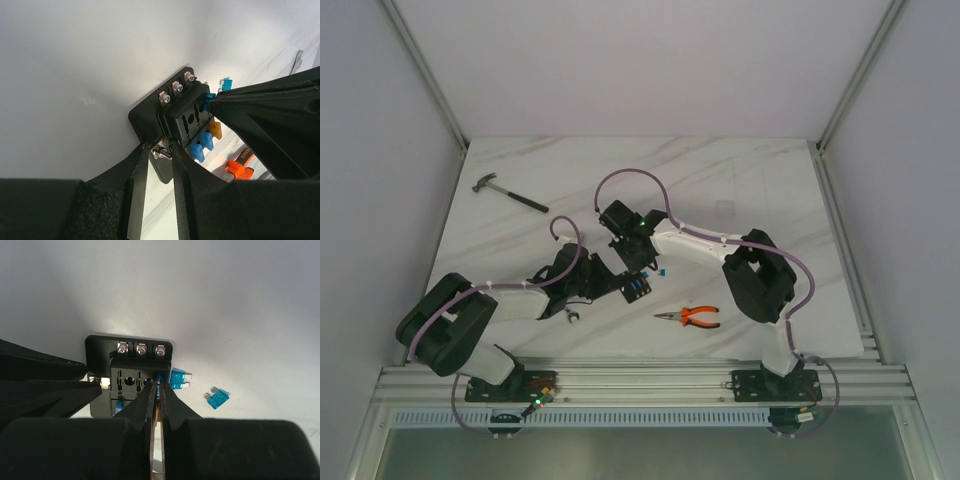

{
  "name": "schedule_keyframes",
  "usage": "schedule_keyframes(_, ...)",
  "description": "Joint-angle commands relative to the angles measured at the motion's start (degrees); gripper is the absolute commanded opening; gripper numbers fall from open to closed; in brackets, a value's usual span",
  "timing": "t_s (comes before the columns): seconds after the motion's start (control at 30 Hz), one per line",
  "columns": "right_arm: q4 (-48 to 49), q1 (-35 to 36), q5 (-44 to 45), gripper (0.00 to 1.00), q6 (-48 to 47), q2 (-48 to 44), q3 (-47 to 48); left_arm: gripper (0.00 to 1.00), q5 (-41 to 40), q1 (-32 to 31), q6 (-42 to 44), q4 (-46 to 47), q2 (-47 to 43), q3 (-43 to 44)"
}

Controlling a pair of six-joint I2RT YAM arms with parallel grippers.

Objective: Snap on the fuse box
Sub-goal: Install the fuse at the fuse box base.

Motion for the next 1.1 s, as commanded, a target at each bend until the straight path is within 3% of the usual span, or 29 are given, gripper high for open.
schedule_keyframes(0.0, -2.02, 0.42, -5.02, 0.0, -0.86, 3.72, -1.34, 0.35, 0.25, -0.1, 0.75, -2.75, 1.17, 0.0)
schedule_keyframes(0.47, -2.33, 0.17, -2.0, 0.26, 2.43, -4.22, 2.34, 0.35, 0.33, -0.24, 1.06, -2.86, 1.52, 0.64)
schedule_keyframes(1.07, -4.03, -0.42, -0.75, 0.18, 2.56, 0.06, 1.58, 0.35, 0.41, -0.22, 1.09, -3.02, 1.8, 0.82)
